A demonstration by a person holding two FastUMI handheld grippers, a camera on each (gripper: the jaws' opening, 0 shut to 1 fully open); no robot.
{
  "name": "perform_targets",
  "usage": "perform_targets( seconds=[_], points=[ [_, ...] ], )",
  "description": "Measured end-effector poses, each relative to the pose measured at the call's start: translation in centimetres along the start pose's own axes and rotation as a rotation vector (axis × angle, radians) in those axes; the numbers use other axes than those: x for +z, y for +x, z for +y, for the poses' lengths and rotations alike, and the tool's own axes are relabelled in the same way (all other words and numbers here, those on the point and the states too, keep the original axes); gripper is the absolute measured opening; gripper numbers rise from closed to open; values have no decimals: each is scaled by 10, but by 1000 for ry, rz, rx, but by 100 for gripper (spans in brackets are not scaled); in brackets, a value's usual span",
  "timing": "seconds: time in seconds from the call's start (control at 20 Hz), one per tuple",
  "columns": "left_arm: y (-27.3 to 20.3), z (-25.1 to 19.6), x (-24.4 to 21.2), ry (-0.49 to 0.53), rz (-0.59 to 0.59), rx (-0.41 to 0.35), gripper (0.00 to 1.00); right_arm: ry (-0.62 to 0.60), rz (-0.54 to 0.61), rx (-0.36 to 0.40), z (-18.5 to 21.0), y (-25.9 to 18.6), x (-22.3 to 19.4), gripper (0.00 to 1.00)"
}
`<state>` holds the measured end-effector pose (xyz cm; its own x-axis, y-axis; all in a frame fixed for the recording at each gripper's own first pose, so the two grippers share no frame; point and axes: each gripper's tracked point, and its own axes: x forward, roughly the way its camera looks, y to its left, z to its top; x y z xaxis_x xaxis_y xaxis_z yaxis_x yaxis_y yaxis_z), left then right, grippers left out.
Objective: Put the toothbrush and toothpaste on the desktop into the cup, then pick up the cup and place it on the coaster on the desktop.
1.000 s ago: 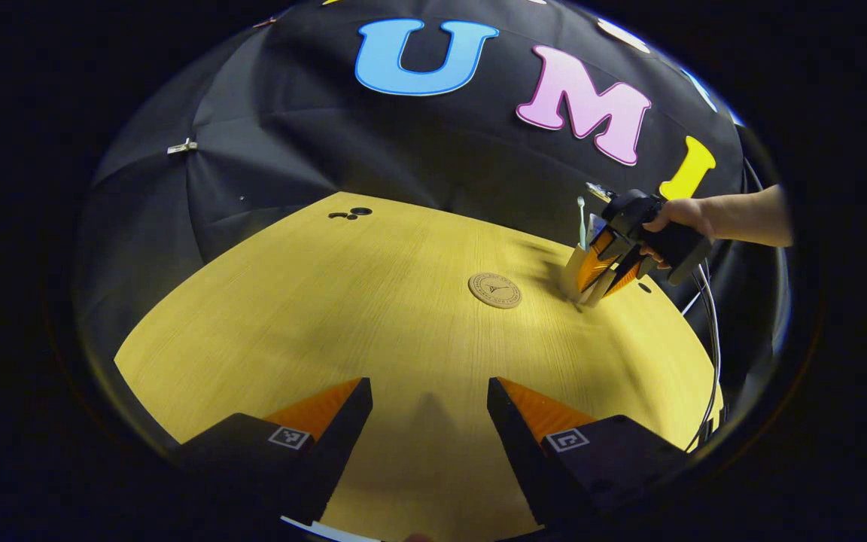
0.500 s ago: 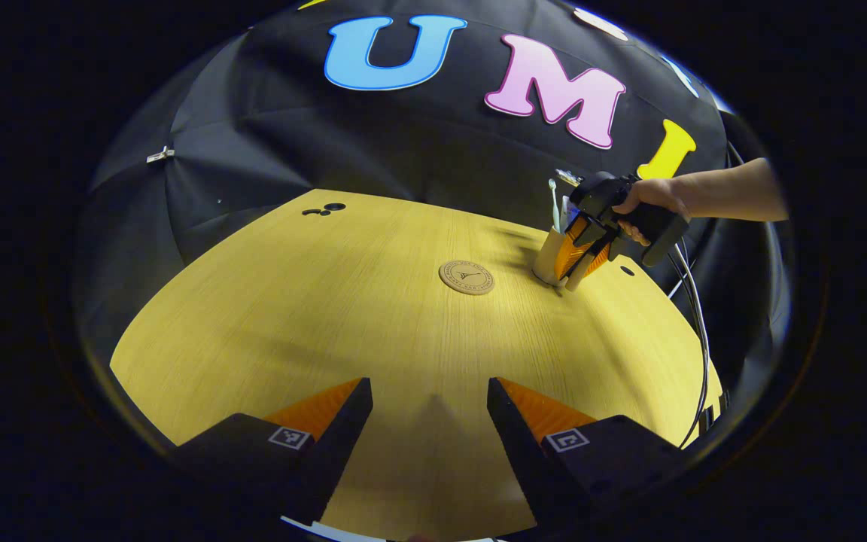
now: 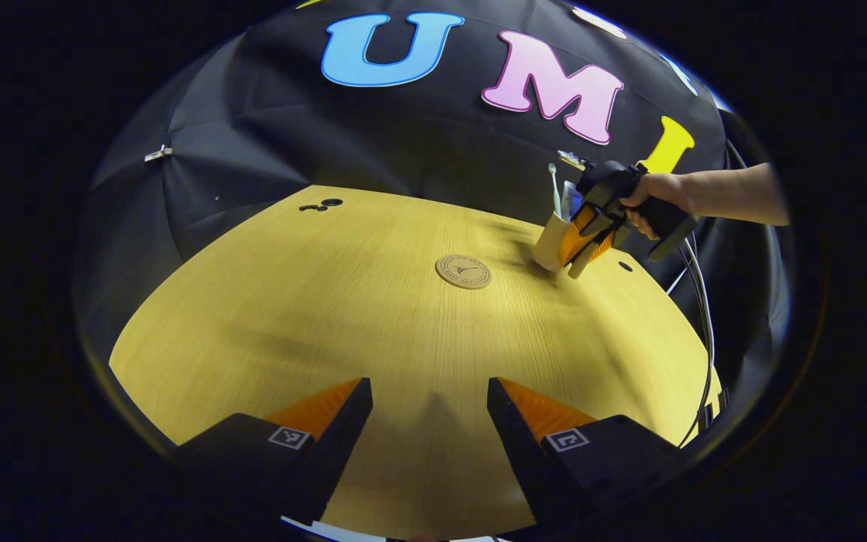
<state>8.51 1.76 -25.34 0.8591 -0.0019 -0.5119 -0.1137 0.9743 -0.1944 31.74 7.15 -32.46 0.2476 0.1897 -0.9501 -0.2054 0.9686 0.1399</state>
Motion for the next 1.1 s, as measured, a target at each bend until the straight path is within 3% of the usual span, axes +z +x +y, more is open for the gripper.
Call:
perform_targets(
  seconds=[0.45,0.85,1.1],
  points=[
    [2,-10,9,-19,-17,-31,98,-125,-25,66,66,-25,0,25],
    [5,-12,4,-98,-22,-26,98,-236,16,80,133,-2,-11,25],
    [0,7,-3,-107,-22,22,98,-284,38,86,150,5,-20,25]
  ],
)
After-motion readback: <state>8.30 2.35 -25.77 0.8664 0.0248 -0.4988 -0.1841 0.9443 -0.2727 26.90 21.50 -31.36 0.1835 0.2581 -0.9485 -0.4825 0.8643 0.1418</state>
